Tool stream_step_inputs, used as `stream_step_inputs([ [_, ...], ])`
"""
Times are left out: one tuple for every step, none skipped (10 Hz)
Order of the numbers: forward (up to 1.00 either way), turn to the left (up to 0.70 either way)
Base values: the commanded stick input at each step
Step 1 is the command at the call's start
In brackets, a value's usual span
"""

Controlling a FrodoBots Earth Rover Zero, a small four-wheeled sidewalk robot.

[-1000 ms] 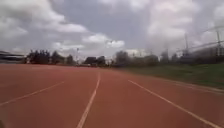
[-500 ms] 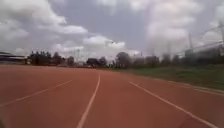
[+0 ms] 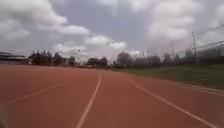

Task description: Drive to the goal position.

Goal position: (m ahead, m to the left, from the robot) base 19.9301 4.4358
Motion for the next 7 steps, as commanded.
stream_step_inputs([
  [0.7,0.0],
  [0.7,0.0],
  [0.7,0.0],
  [0.7,0.0],
  [0.7,0.0],
  [0.7,0.0],
  [0.7,0.0],
])
